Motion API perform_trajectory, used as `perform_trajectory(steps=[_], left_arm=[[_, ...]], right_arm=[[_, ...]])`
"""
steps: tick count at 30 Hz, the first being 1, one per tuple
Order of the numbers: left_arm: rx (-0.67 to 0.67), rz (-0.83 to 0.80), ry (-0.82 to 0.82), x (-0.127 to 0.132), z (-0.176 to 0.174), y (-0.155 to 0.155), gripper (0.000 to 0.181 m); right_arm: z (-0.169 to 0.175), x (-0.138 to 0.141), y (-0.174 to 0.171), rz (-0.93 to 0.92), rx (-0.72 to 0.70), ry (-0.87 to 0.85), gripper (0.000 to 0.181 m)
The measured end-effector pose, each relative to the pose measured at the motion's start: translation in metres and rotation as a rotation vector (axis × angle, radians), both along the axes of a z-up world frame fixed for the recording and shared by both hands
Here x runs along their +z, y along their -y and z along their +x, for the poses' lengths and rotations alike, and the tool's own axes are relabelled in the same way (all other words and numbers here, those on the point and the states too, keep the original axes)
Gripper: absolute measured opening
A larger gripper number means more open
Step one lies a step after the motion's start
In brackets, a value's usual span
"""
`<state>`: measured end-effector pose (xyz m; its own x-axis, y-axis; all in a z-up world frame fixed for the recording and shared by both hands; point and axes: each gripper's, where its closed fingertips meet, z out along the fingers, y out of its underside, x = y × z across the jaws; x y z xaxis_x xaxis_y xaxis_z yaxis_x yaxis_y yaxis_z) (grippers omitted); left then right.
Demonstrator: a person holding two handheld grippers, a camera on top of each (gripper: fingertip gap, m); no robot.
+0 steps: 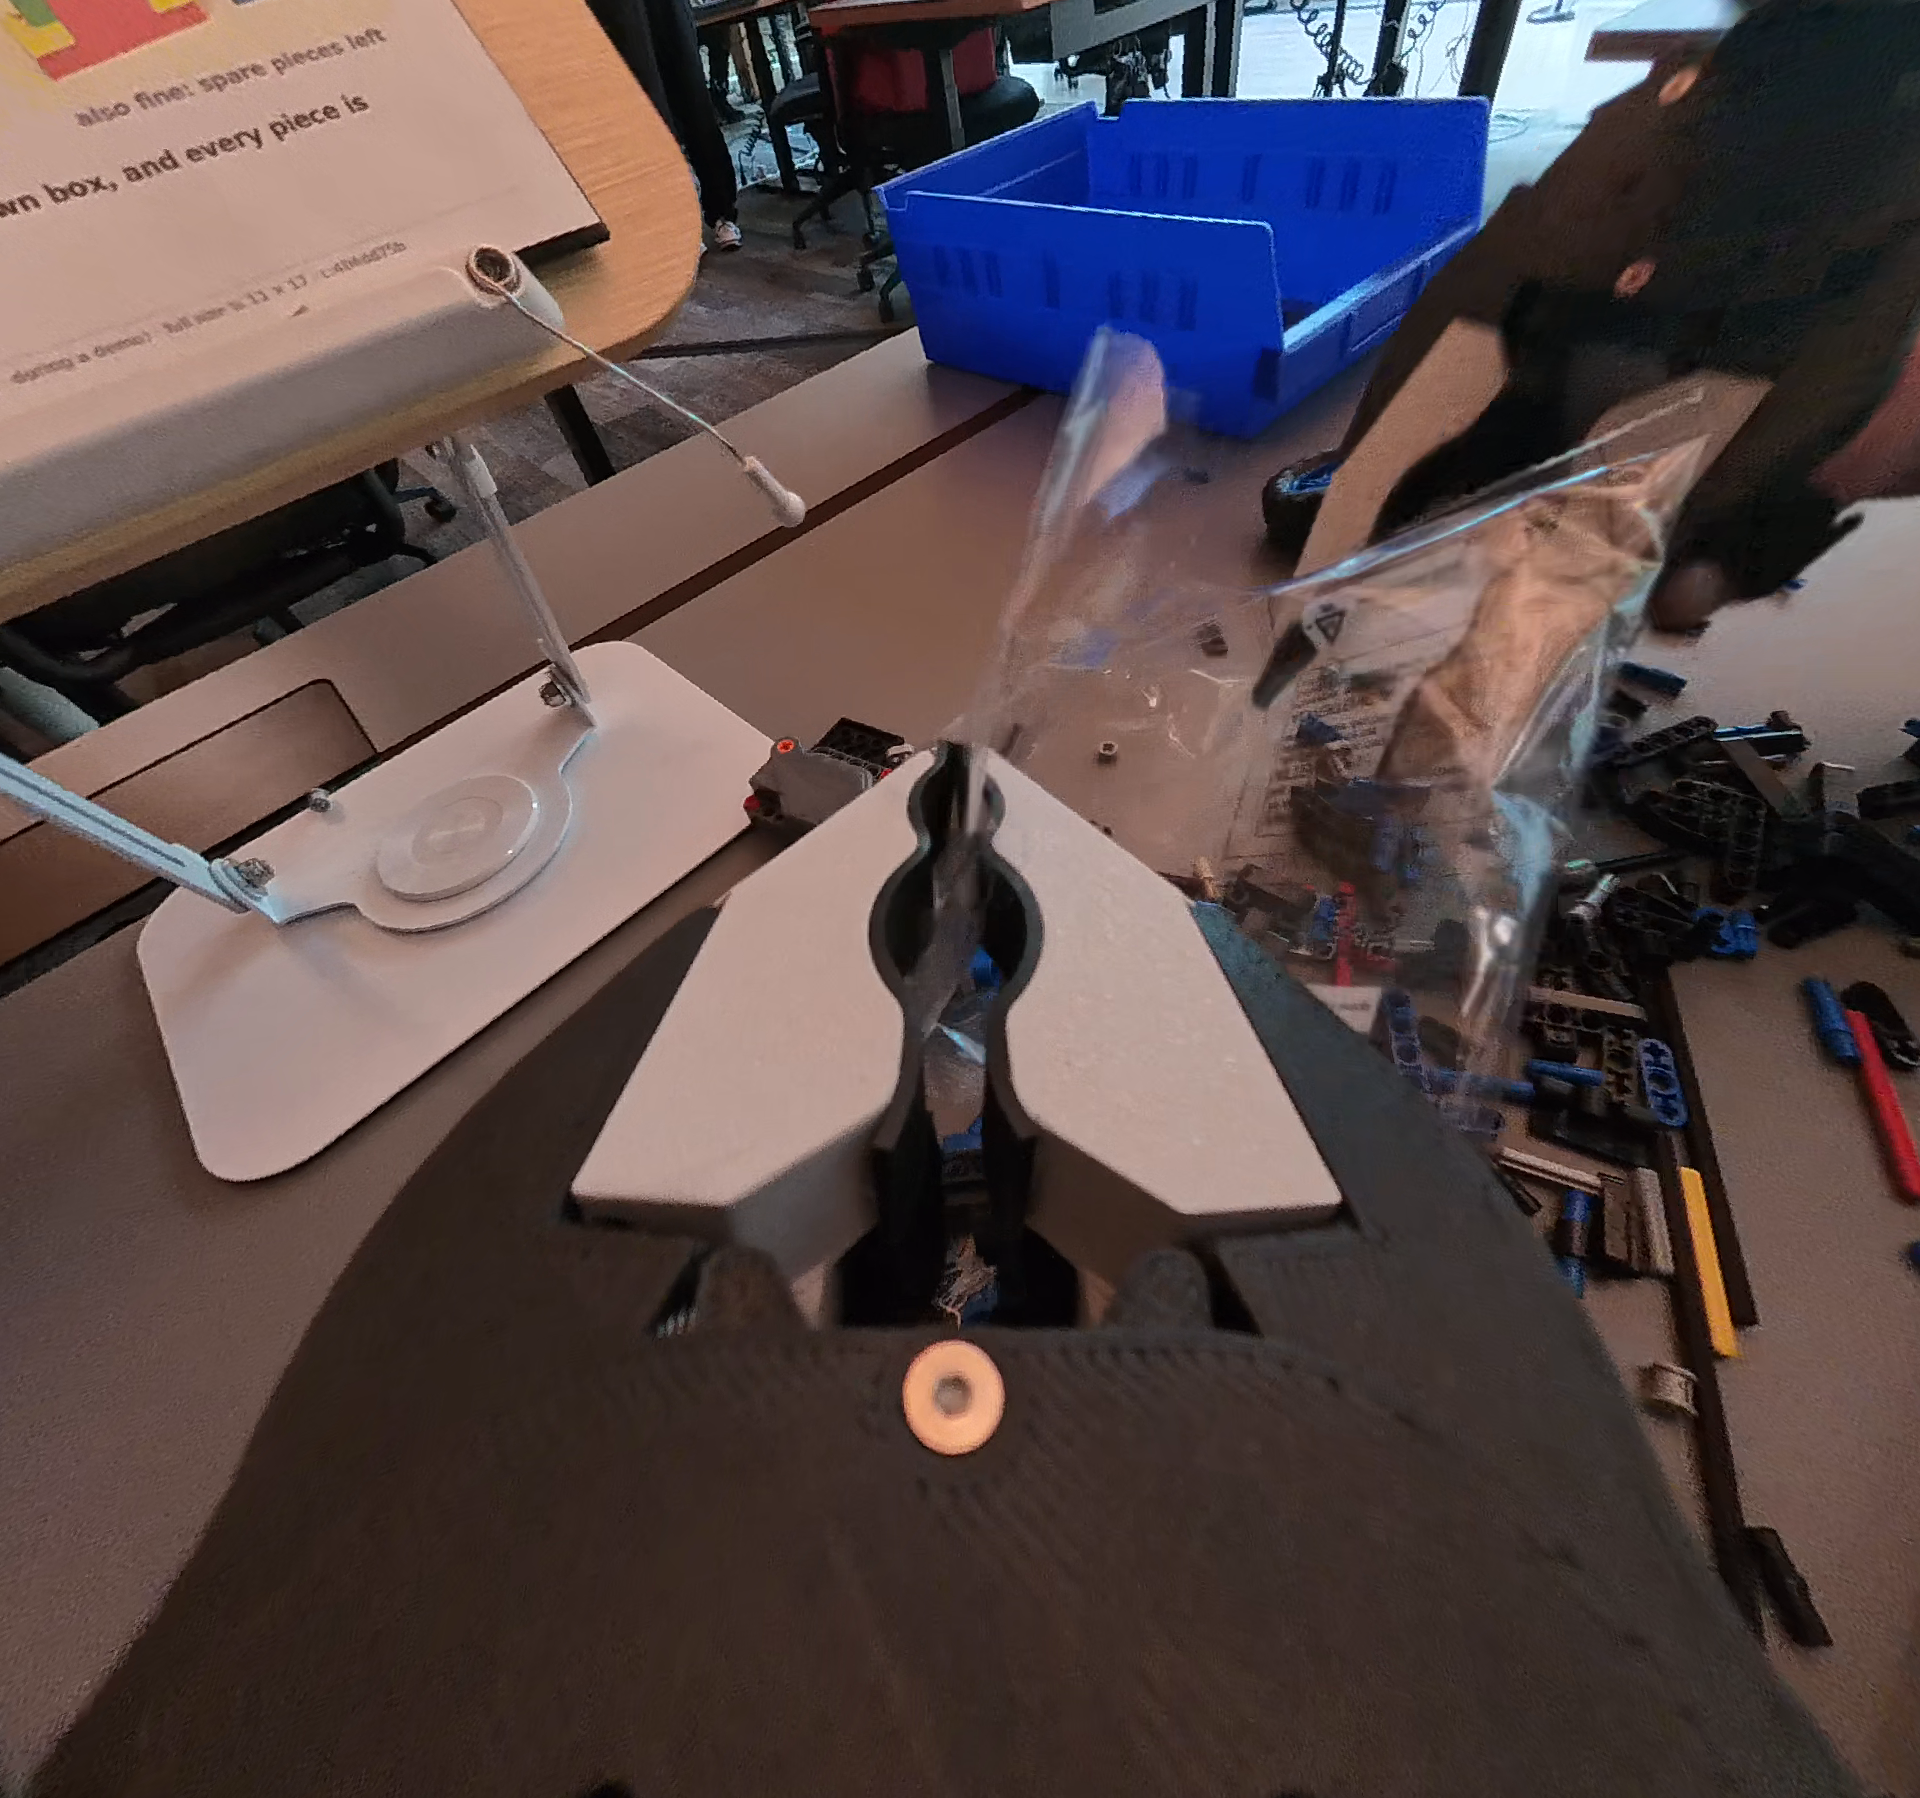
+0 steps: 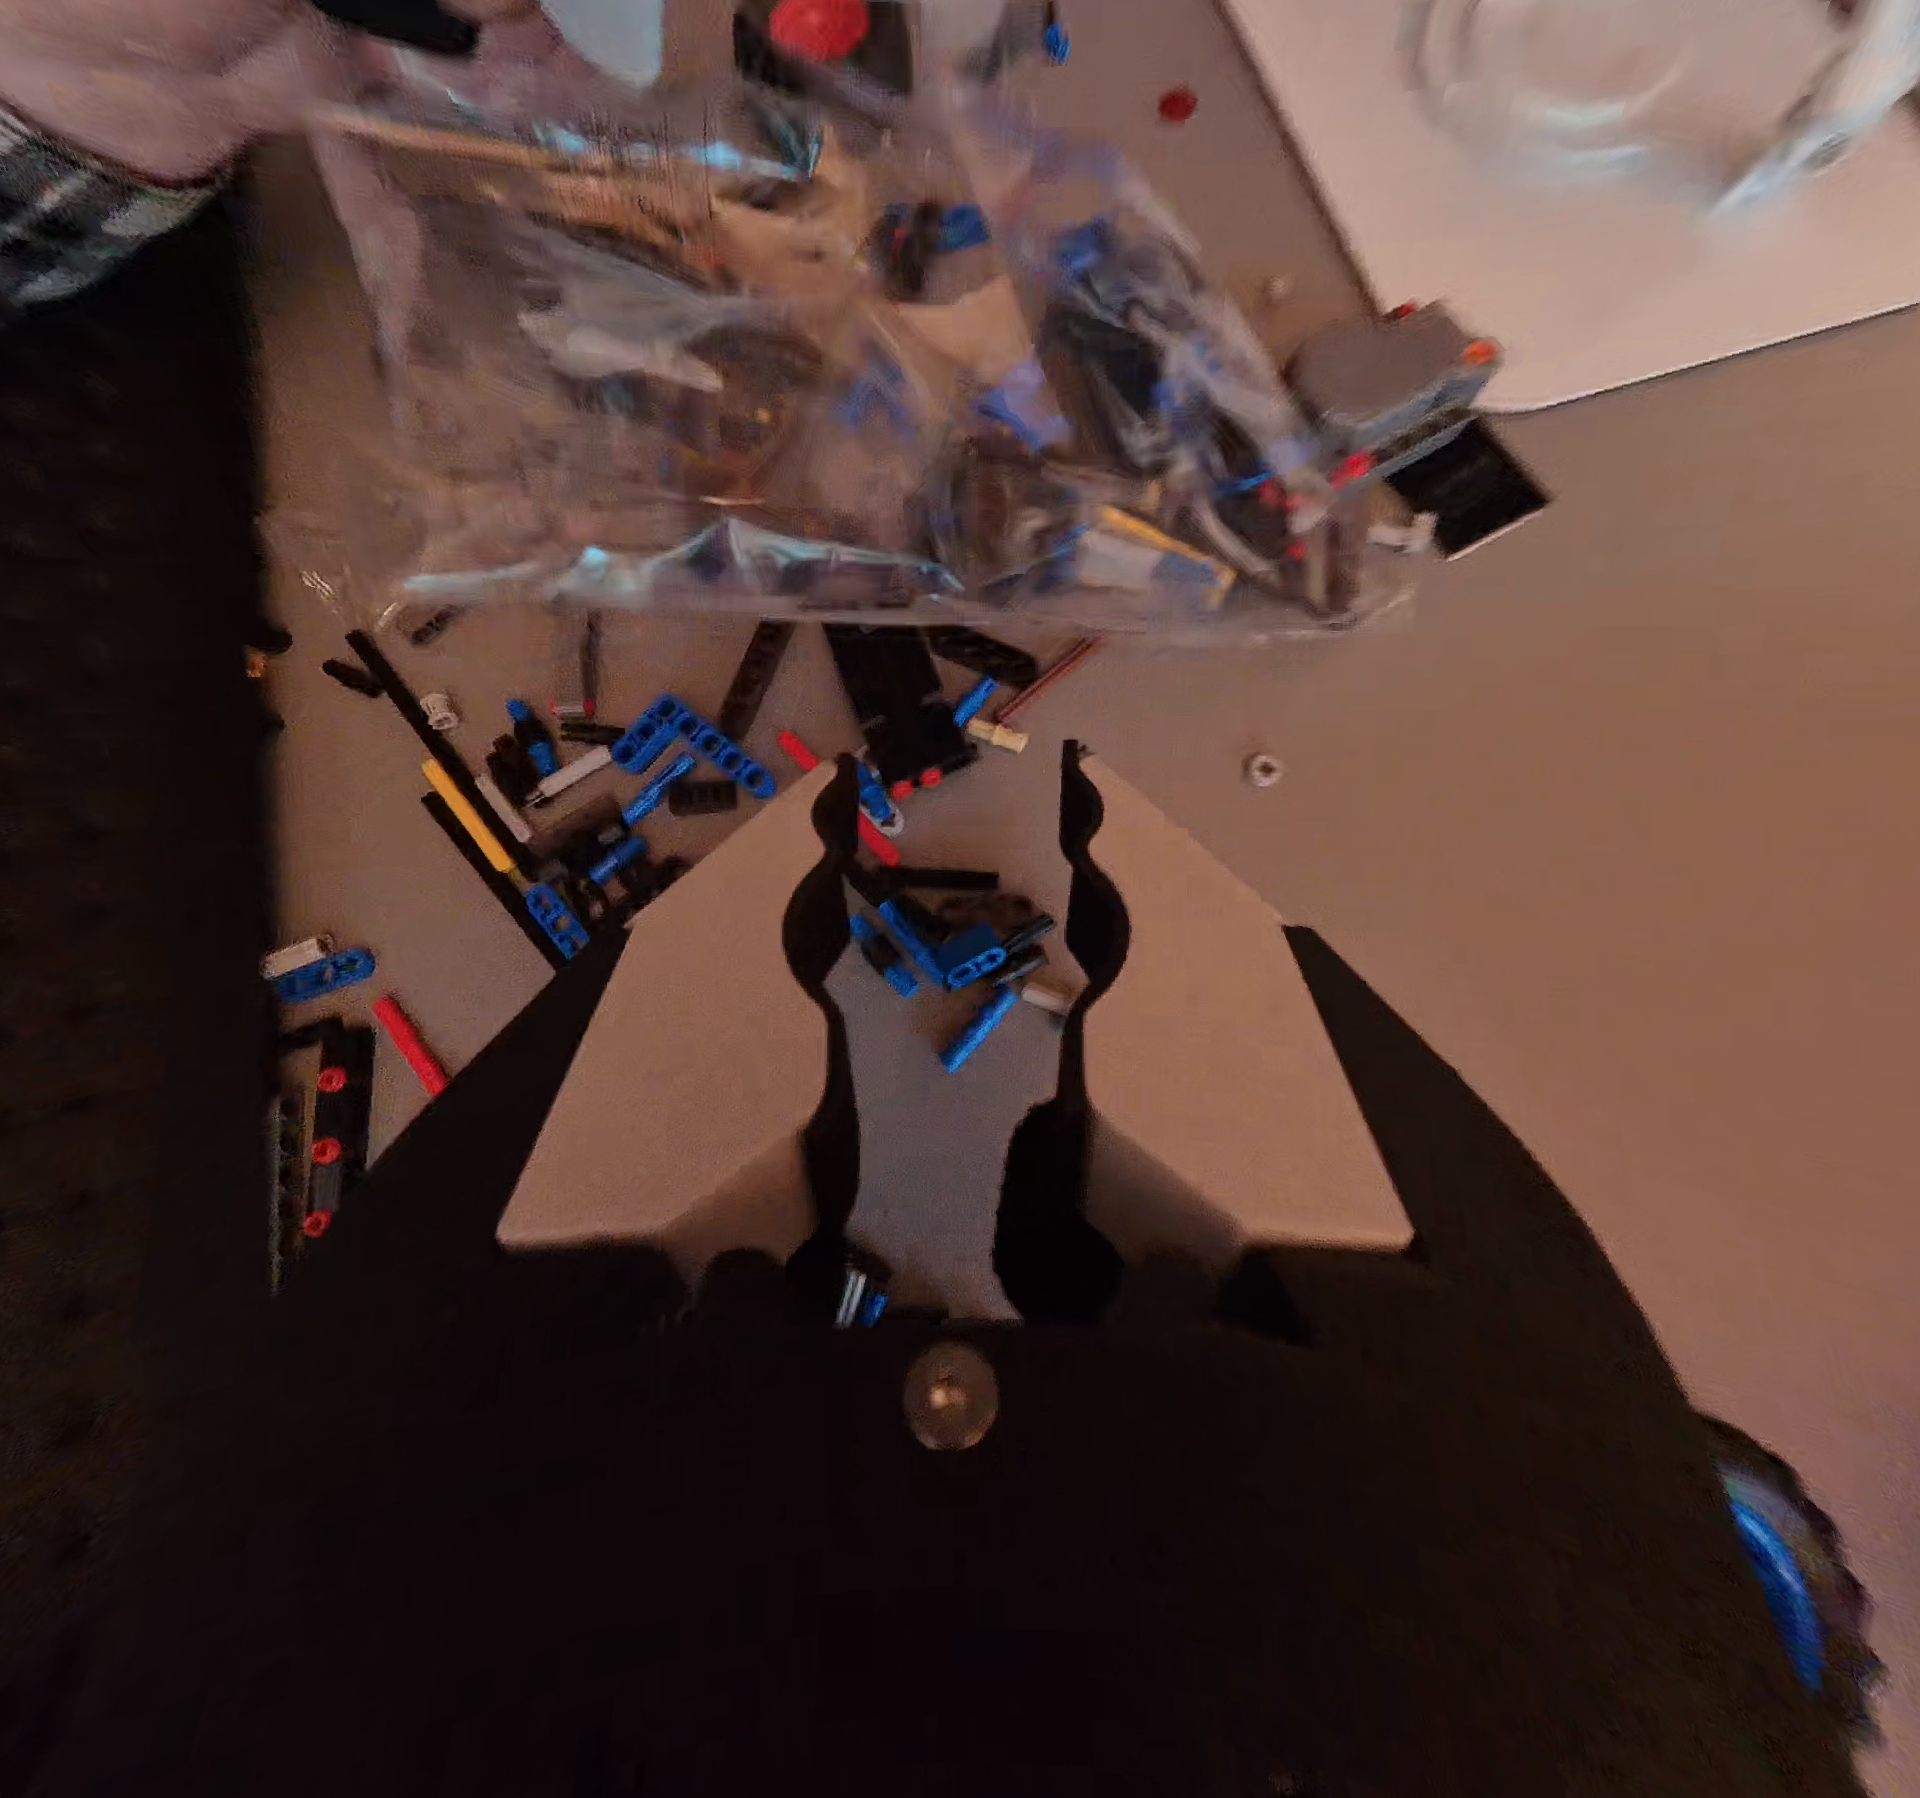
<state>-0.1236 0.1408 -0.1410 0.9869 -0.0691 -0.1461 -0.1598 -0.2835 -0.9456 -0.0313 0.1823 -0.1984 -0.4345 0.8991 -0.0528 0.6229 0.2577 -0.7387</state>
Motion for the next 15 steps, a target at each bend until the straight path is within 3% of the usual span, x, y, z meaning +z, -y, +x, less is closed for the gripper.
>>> perform_trajectory(steps=[6, 8, 11, 15], left_arm=[[0.003, 0.006, 0.008, 0.001, -0.002, 0.001, 0.000], [-0.002, 0.005, 0.006, 0.000, 0.000, 0.001, 0.000], [-0.002, 0.008, 0.004, 0.001, 0.000, 0.001, 0.000], [0.003, 0.015, 0.009, 0.003, -0.002, 0.001, 0.000]], right_arm=[[-0.011, -0.042, 0.020, 0.075, 0.064, 0.136, 0.038], [-0.012, -0.057, 0.022, 0.111, 0.076, 0.179, 0.027], [-0.012, -0.055, 0.020, 0.117, 0.062, 0.180, 0.022], [0.005, -0.027, 0.014, 0.118, 0.075, 0.139, 0.022]])
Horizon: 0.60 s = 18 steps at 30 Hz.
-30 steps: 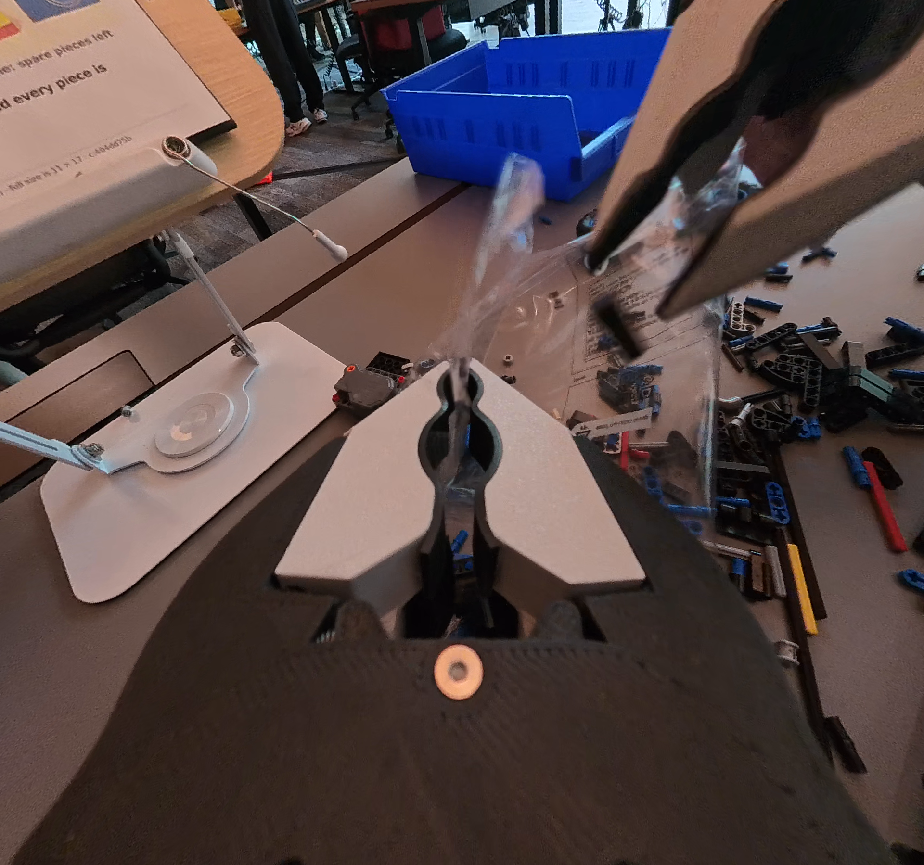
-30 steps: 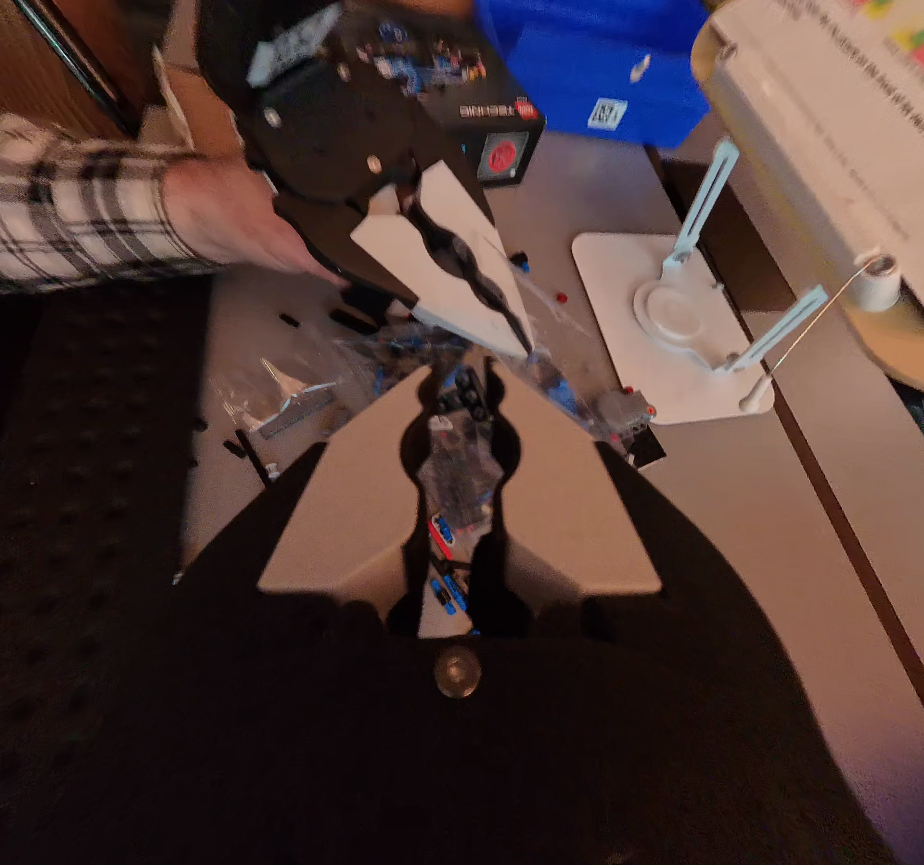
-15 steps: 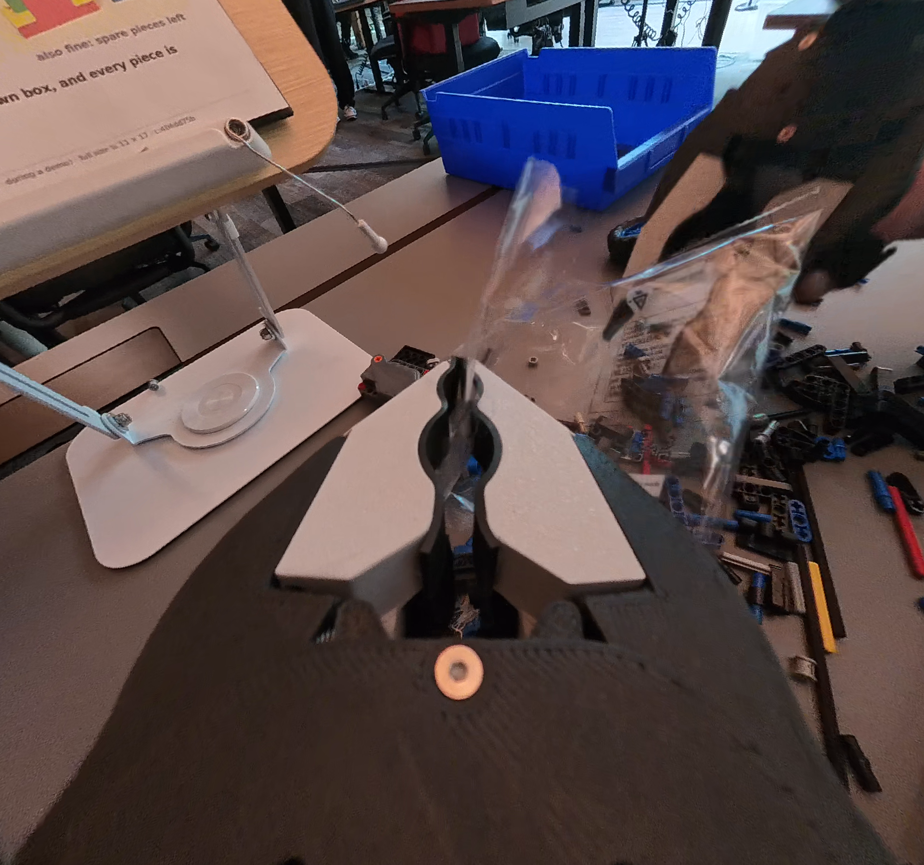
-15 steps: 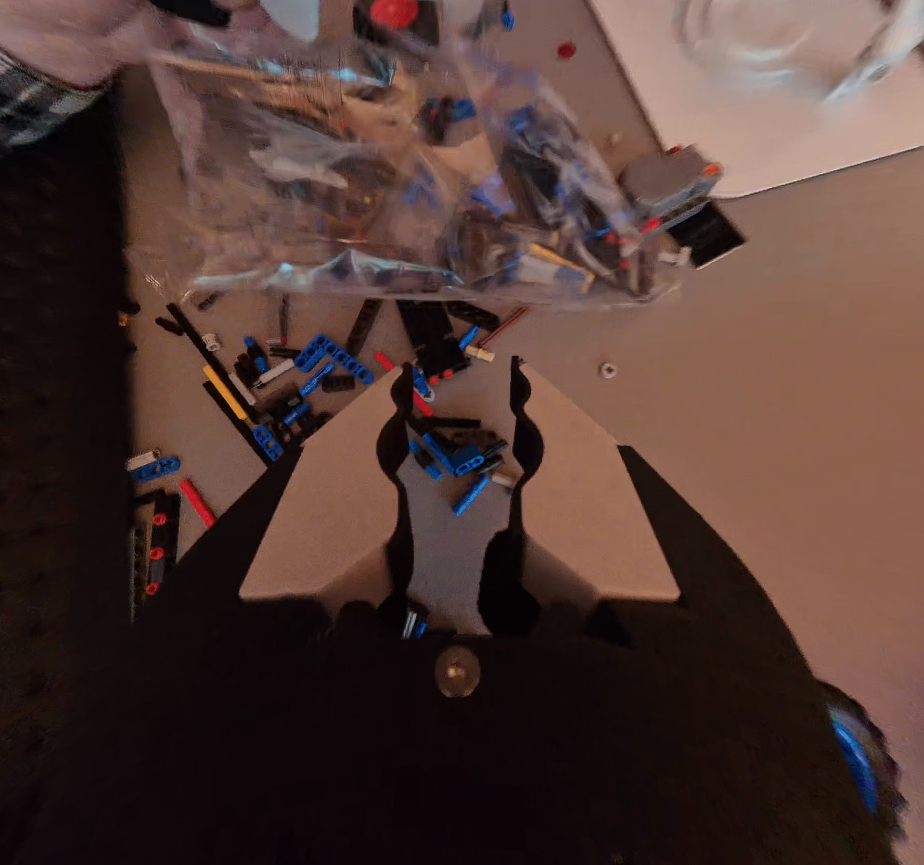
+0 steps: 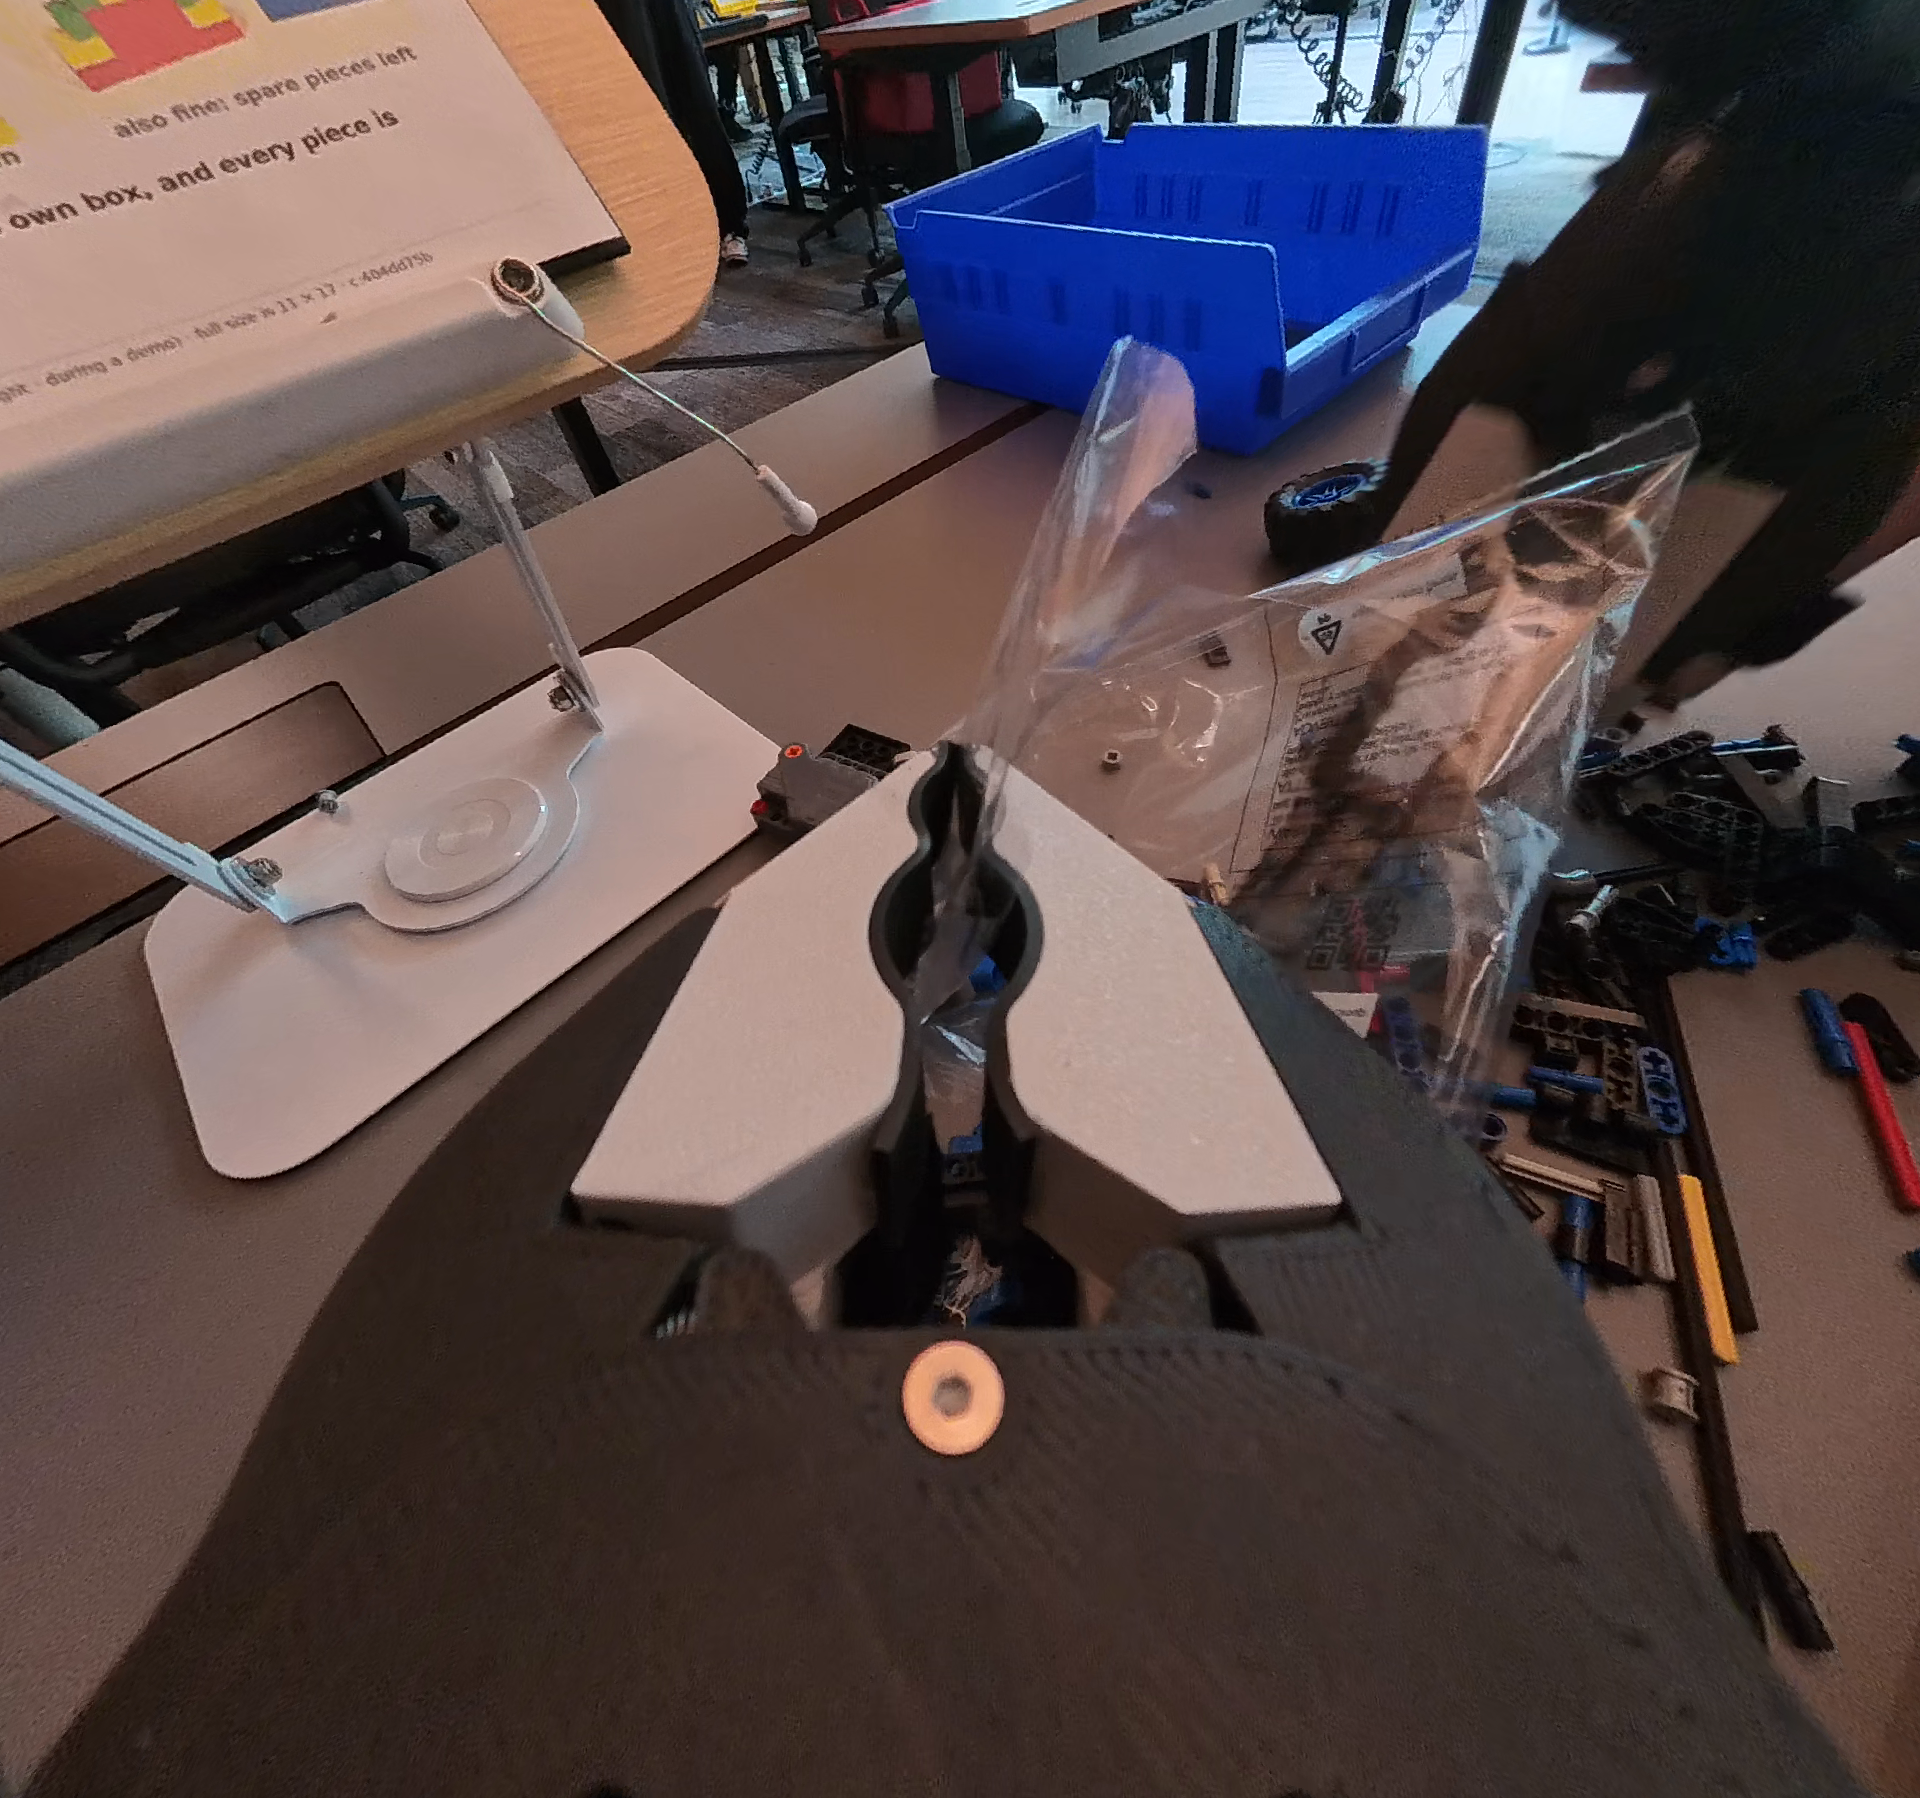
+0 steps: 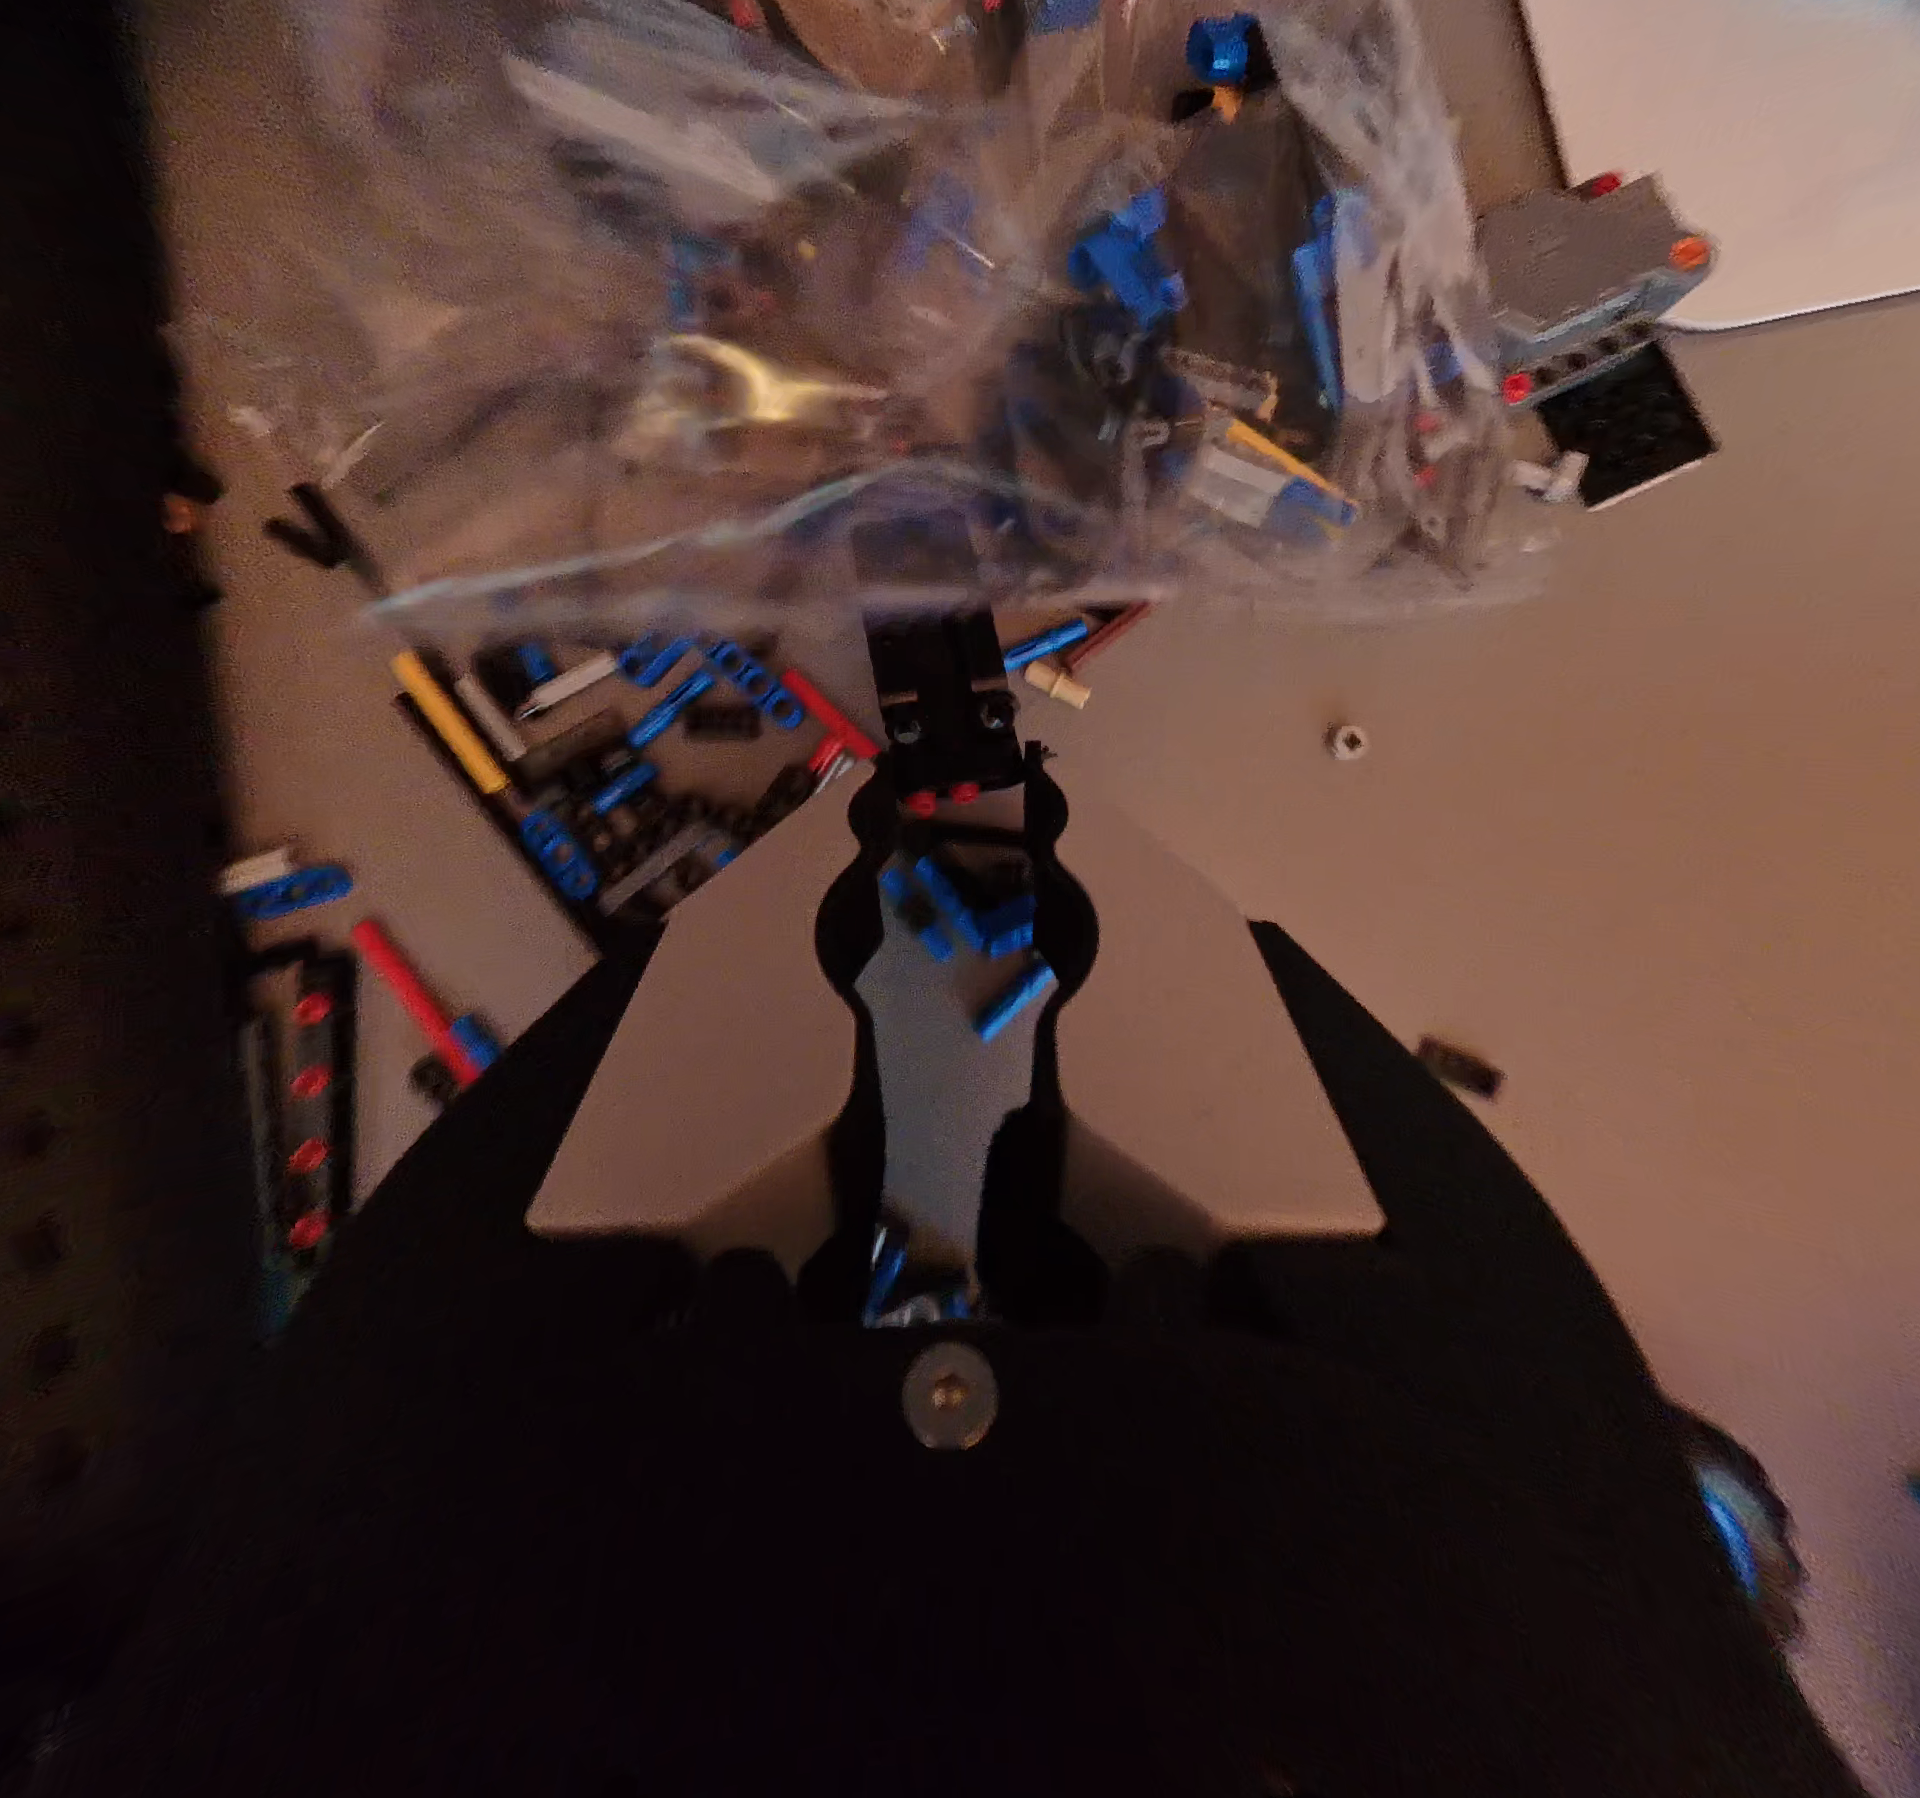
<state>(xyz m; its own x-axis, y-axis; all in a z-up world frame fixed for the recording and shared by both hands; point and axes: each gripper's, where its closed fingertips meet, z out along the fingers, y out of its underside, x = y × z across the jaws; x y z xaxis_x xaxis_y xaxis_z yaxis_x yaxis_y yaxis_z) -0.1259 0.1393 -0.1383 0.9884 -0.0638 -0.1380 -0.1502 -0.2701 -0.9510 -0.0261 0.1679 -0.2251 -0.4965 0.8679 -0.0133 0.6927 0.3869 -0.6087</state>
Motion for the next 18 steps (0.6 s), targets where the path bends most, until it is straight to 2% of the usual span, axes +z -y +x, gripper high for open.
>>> perform_trajectory(steps=[2, 5, 7, 9, 11, 14, 15, 16, 18], left_arm=[[-0.001, -0.001, 0.002, 0.000, 0.000, -0.001, 0.000], [-0.010, -0.004, -0.007, 0.000, 0.003, -0.003, 0.000], [-0.015, -0.008, -0.017, 0.000, 0.005, -0.004, 0.000], [-0.019, -0.013, -0.020, -0.002, 0.007, -0.005, 0.000], [-0.019, -0.015, -0.023, -0.003, 0.007, -0.005, 0.000], [-0.017, -0.008, -0.019, -0.003, 0.006, -0.004, 0.000], [-0.013, -0.008, -0.019, -0.003, 0.005, -0.004, 0.000], [-0.007, -0.007, -0.019, -0.003, 0.003, -0.004, 0.000], [0.004, -0.006, -0.015, -0.002, 0.000, -0.002, 0.000]], right_arm=[[0.020, 0.031, 0.004, -0.008, 0.035, -0.039, 0.022], [0.046, 0.092, 0.023, -0.018, 0.107, -0.173, 0.022], [0.047, 0.132, 0.035, 0.021, 0.117, -0.279, 0.022], [0.039, 0.153, 0.043, 0.112, 0.109, -0.310, 0.022], [0.026, 0.151, 0.048, 0.225, 0.107, -0.260, 0.022], [-0.006, 0.124, 0.036, 0.430, 0.042, -0.135, 0.025], [-0.016, 0.115, 0.030, 0.482, 0.020, -0.108, 0.047], [-0.023, 0.111, 0.028, 0.503, 0.006, -0.110, 0.061], [-0.031, 0.125, 0.032, 0.403, -0.010, -0.224, 0.050]])
